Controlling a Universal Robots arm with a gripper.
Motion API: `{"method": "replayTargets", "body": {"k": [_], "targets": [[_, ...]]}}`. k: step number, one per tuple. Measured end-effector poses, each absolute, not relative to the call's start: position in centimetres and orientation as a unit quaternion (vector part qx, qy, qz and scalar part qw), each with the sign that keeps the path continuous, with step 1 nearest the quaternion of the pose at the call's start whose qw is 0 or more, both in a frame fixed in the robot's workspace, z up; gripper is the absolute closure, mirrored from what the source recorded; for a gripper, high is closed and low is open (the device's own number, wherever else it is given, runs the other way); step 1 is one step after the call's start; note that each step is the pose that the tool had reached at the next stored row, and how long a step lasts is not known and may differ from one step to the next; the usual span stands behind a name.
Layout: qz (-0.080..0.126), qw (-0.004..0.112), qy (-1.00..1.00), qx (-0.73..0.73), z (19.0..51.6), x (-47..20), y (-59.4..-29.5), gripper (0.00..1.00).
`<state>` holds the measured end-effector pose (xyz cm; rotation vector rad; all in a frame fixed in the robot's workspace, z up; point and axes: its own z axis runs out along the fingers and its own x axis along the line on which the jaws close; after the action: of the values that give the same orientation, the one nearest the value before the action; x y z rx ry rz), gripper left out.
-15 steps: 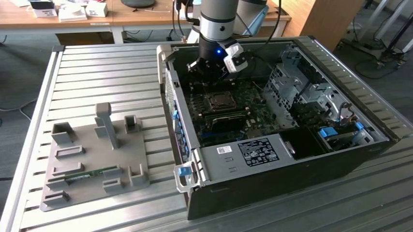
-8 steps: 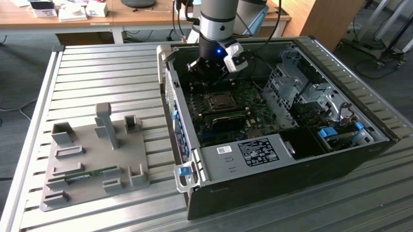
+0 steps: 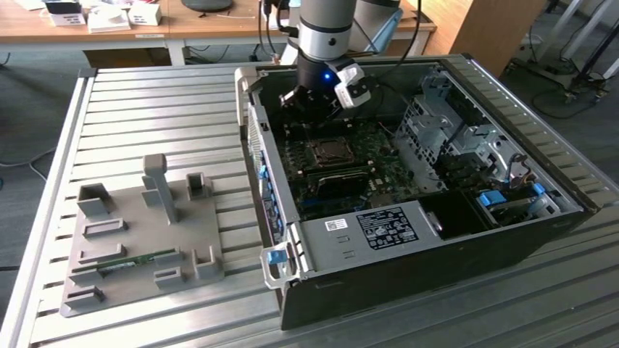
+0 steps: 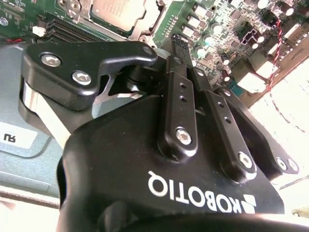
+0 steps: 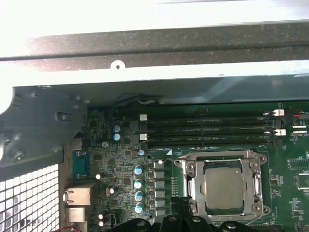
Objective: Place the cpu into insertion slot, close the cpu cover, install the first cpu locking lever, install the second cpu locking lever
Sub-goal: 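Install the first cpu locking lever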
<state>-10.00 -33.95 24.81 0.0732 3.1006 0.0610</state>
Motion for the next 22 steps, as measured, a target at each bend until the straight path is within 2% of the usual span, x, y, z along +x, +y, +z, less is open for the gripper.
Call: {"method": "replayTargets", "body": {"k": [22], "targets": [[0.02, 0.02, 0.999, 0.024, 25.16, -10.56, -33.95, 0.89]]}}
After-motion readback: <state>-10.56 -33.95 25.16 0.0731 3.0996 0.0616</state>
